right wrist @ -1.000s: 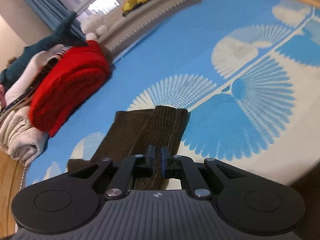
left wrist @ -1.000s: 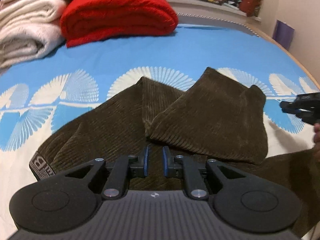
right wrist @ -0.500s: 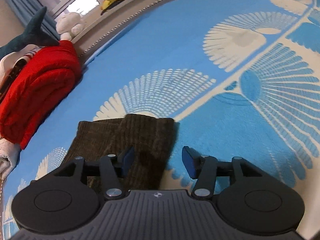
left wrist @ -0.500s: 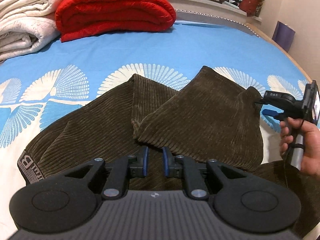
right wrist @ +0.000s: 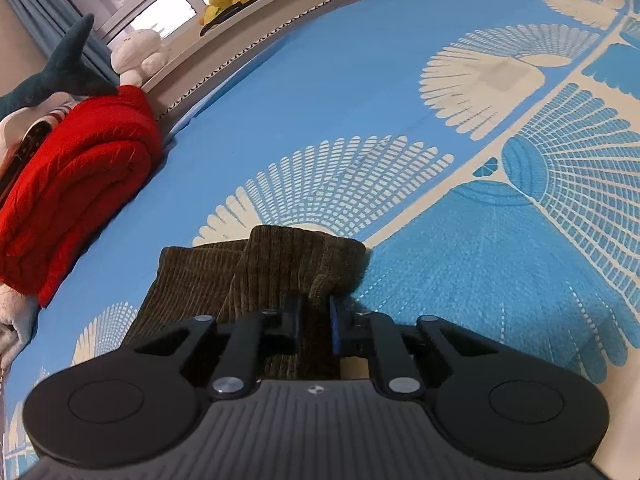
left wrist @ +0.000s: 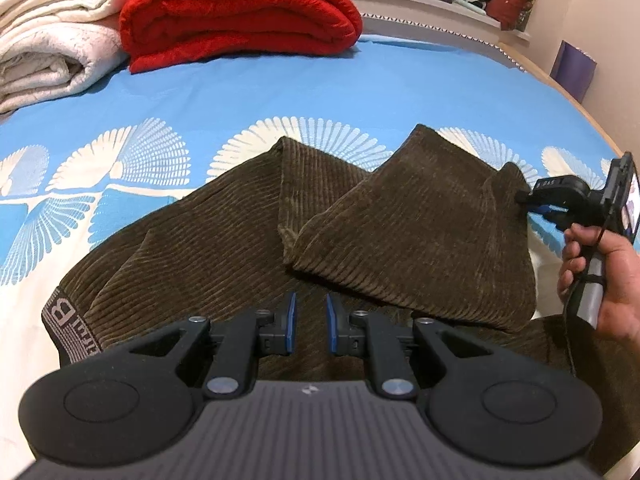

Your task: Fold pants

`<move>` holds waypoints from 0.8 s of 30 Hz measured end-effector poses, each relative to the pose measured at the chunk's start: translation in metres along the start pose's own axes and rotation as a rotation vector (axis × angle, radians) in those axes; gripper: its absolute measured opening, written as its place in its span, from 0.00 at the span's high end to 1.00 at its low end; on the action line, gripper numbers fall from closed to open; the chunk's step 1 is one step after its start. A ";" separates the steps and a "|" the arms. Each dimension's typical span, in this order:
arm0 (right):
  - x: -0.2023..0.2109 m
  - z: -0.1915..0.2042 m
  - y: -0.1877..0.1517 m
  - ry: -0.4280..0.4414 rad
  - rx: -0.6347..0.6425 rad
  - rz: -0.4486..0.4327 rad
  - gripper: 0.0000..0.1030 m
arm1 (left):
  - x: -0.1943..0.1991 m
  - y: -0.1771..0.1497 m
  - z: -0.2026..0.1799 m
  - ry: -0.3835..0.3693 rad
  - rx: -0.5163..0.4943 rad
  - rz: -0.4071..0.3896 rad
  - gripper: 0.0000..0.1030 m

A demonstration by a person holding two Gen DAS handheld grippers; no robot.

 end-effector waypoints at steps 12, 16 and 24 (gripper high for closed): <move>0.050 0.040 0.021 0.140 0.105 -0.056 0.92 | -0.006 0.004 0.017 0.000 0.084 0.032 0.84; 0.075 0.057 0.024 0.204 0.171 -0.063 0.93 | -0.013 0.006 0.029 -0.018 0.138 0.054 0.83; 0.107 0.057 0.033 0.252 0.191 -0.082 0.93 | -0.030 0.000 0.034 0.021 0.132 0.091 0.81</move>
Point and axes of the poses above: each gripper's, at about its wrist camera, not at the fingertips, and x roughly against the way its jaws point, z to its left, y to its top, the point moved 7 cm from there along -x, roughly the way its jaws point
